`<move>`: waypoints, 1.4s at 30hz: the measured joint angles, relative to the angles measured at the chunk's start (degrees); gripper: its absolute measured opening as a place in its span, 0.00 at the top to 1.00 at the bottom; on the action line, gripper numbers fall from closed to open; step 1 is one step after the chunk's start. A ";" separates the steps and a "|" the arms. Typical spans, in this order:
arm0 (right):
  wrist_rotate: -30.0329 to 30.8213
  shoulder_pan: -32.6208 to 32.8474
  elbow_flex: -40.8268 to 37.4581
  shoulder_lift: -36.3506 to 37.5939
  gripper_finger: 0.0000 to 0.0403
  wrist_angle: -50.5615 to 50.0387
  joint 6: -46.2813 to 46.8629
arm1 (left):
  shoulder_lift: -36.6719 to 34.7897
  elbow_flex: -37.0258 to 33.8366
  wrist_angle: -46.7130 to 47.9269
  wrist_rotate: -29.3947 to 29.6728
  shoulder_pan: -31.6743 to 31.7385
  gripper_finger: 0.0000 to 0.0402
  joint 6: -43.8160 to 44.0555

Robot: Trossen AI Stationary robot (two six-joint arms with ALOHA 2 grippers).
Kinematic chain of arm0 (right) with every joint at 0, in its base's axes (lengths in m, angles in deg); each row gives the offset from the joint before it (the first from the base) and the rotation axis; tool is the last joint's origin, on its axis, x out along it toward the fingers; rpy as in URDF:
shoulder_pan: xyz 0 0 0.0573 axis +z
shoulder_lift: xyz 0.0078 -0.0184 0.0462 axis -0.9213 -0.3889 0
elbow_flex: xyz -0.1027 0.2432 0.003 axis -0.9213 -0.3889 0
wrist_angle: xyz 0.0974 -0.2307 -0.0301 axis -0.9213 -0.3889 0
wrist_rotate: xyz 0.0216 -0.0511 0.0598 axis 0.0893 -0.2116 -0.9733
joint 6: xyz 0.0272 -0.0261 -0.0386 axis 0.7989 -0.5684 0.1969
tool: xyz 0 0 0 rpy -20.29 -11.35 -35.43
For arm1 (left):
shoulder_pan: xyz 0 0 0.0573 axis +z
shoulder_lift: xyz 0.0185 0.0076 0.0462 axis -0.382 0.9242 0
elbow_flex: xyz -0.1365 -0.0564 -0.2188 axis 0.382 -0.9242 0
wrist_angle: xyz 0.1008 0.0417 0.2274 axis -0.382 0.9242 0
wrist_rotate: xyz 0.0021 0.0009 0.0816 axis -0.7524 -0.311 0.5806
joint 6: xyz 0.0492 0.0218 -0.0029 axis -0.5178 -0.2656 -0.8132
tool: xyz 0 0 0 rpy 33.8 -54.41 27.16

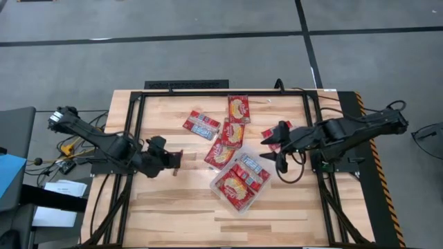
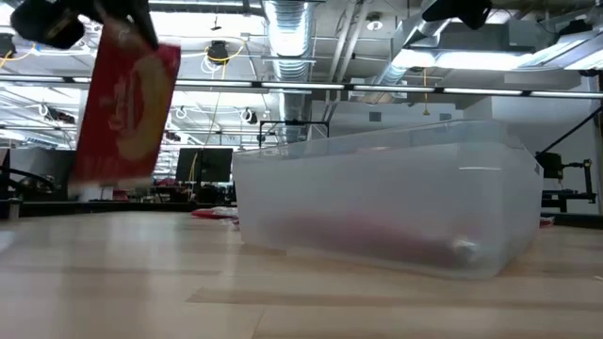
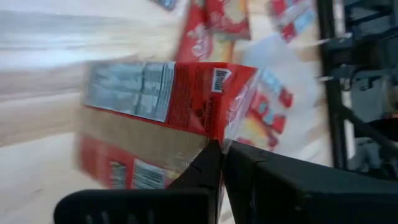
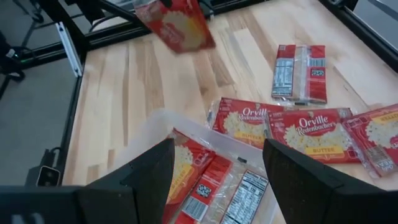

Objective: Sort popcorn bags into baskets
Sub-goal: Put the red popcorn bag into the transparent bin

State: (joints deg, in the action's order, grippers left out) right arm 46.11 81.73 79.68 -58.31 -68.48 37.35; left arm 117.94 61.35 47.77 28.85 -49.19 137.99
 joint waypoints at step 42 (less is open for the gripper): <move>-0.03 1.62 0.00 7.68 0.33 -7.37 3.65 | 33.98 14.40 -54.28 -24.79 10.70 1.00 -23.28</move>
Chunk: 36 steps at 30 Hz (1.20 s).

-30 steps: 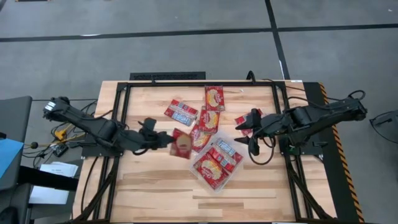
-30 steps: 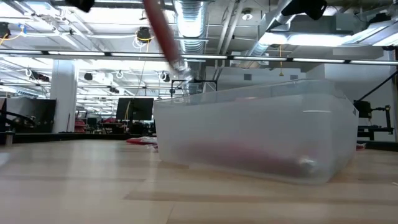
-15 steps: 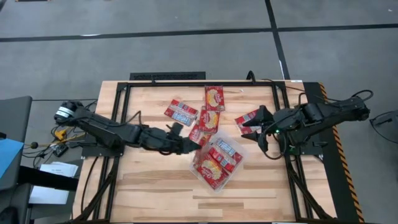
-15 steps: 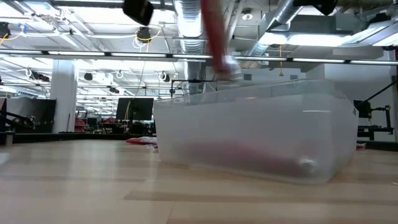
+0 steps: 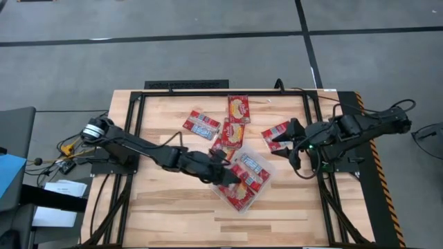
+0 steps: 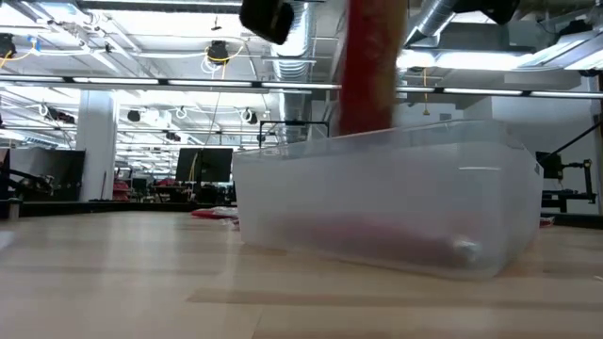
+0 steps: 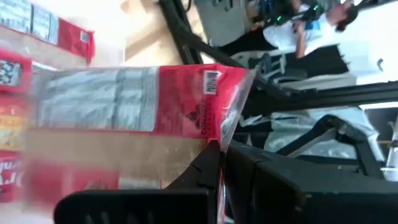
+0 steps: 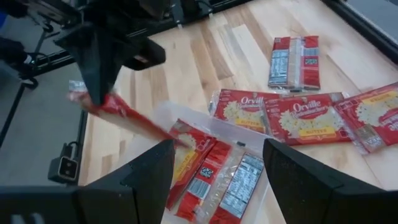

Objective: Sort popcorn bags into baskets
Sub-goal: Put the red popcorn bag into the transparent bin

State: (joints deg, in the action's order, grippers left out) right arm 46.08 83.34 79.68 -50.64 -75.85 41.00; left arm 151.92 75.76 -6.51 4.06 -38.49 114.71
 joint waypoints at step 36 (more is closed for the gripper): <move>4.80 7.76 -0.01 0.00 0.33 -1.55 2.34 | 6.61 2.58 0.60 -5.42 -1.99 1.00 5.31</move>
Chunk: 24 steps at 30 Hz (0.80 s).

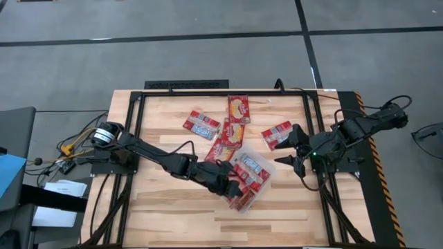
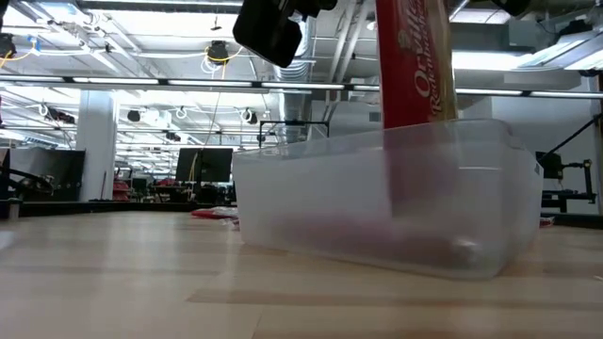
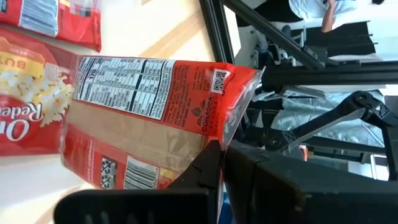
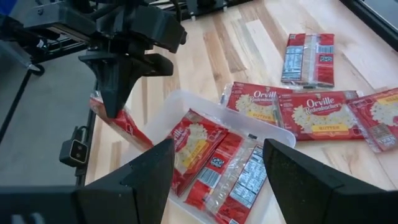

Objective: Sort popcorn bags into baskets
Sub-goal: Put the red popcorn bag into the transparent bin

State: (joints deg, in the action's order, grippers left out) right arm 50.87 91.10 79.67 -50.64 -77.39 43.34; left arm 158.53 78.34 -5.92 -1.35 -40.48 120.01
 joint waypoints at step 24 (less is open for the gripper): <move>0.31 -0.07 0.00 -0.02 0.33 -1.19 -0.46 | 3.61 0.07 -1.30 -4.63 1.35 1.00 3.11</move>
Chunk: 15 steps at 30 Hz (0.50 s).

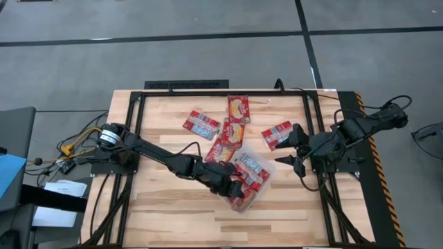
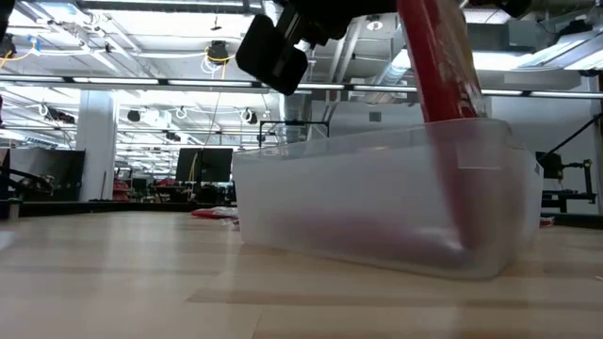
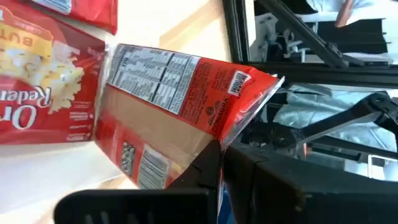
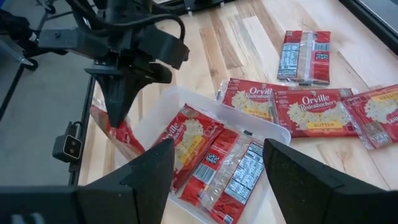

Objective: Sort popcorn bags into baskets
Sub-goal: Put the red popcorn bag into the transparent bin

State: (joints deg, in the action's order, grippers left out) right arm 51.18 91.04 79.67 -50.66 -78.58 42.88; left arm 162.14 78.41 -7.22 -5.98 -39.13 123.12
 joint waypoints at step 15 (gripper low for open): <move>0.94 0.00 0.00 0.00 0.33 -0.11 -0.16 | -0.13 0.02 7.85 -1.37 2.31 1.00 -1.36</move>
State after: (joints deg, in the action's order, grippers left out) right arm 52.12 91.04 79.67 -50.66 -78.69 42.72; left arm 162.01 78.43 0.63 -7.35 -36.82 121.76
